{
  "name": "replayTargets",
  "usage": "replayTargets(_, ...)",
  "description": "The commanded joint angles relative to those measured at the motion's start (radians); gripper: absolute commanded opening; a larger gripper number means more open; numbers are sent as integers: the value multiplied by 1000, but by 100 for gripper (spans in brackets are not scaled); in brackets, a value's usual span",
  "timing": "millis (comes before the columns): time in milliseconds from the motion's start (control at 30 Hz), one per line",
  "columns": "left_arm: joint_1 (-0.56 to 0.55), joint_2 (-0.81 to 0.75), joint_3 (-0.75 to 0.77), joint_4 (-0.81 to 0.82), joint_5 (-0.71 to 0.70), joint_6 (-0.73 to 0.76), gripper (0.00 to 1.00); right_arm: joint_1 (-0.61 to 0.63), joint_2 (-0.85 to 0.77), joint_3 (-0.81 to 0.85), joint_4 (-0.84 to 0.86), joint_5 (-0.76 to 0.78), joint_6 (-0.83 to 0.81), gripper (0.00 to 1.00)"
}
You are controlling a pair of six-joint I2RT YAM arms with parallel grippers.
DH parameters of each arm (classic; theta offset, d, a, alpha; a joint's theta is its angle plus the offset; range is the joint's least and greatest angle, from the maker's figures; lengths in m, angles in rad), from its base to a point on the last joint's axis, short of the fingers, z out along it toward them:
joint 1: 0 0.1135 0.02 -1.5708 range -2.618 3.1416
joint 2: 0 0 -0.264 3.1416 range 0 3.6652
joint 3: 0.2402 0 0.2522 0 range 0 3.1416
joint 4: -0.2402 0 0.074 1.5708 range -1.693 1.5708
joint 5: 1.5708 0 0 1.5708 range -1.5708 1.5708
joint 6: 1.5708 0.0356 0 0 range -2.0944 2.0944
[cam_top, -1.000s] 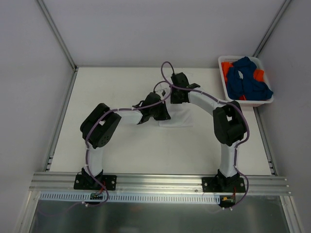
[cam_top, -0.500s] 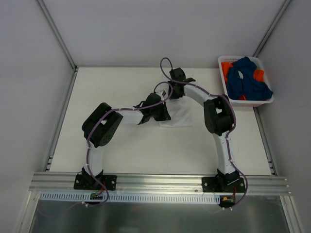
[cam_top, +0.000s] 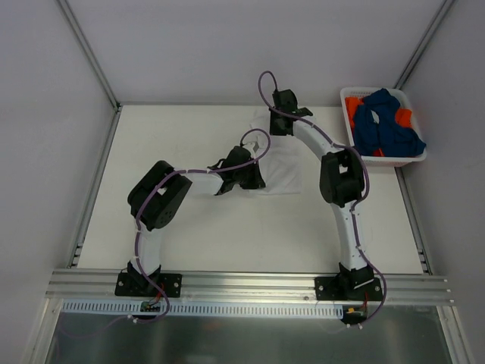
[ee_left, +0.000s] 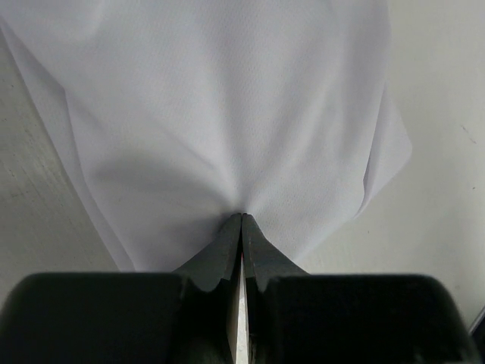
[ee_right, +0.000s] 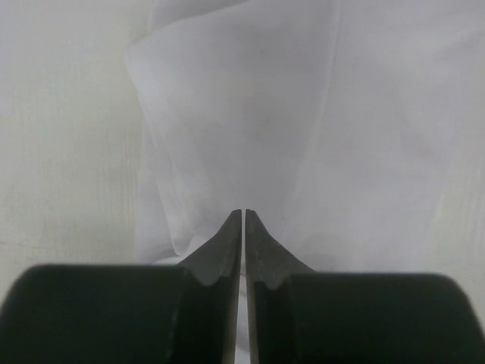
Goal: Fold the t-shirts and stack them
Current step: Fold the tshirt
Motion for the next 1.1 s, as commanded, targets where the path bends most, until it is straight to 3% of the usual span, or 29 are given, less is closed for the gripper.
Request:
replayTargets(0, -9, -74, 21, -21, -60, 86, 0, -6, -114, 48, 8, 50, -90, 9)
replayTargets(300, -9, -246, 24, -113, -139, 166, 0, 4, -487, -234, -30, 27, -66, 23)
replayTargets(433, -9, -326, 10, -139, -151, 192, 0, 17, -641, -444, -26, 46, -41, 39)
replayTargets(500, -9, -372, -23, -140, -142, 195, 38, 21, -725, -568, -21, 27, 0, 64)
replayTargets(533, -9, -386, -39, -139, -137, 192, 58, 21, -753, -612, -15, 9, 14, 82)
replayTargets(567, -9, -398, -77, -133, -131, 189, 84, 20, -807, -655, 8, -2, 31, 88)
replayTargets(633, -7, -436, -135, -56, -91, 161, 99, 20, -866, -799, 41, -46, 82, 98)
replayTargets(833, -7, -492, -358, 203, 34, 86, 99, 20, -1056, -1124, 184, -100, 210, 99)
replayTargets(1067, -6, -404, -464, 416, 91, 34, 99, 27, -1145, -1267, 239, -79, 264, 99)
